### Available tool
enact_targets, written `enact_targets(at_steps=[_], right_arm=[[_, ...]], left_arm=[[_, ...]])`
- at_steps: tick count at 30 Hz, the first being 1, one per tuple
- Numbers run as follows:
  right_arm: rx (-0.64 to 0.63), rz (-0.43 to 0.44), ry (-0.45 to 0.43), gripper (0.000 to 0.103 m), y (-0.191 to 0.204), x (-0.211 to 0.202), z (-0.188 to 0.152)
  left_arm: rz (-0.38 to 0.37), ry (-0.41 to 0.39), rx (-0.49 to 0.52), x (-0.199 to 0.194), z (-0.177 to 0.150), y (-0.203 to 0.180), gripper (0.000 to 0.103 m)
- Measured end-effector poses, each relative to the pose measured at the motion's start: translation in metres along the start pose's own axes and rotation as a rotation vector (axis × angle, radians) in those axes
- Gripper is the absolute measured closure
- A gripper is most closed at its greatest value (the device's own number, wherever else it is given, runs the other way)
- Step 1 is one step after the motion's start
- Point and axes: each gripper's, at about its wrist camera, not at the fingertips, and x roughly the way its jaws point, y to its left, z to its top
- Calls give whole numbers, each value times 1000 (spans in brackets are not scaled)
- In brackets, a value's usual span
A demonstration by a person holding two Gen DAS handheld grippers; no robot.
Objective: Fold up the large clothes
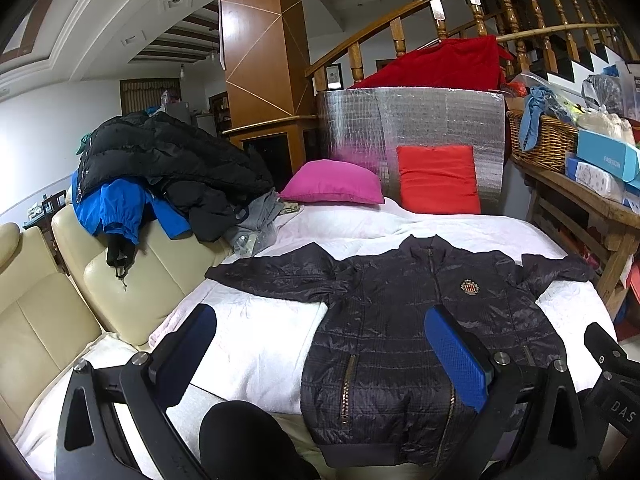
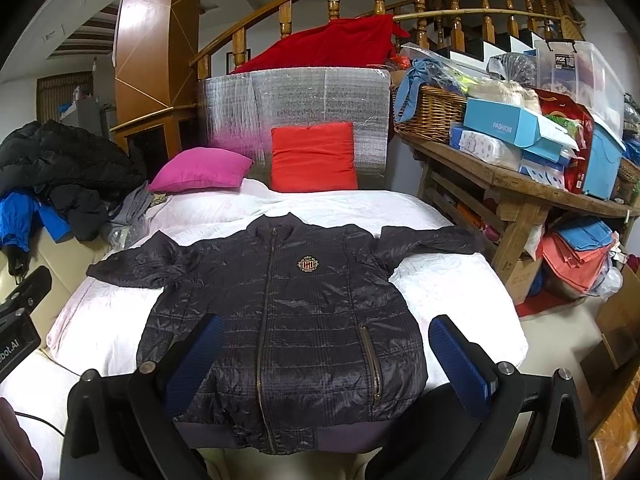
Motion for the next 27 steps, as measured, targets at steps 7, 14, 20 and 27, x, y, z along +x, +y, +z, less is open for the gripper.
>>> enact_targets(at_steps=[7,14,20,27], right_arm=[[-4,1,3,0,0,0,1],[-5,0,5,0,2,0,1],[-9,0,12,0,3,1,0],[-5,1,16,0,2,2,0]], left_arm=[[2,1,-1,1,-1,0,0],[0,6,-4,2,-3,2,0],[2,6,-6,2,-5,2,0],[2,7,-7,2,-5,3,0]])
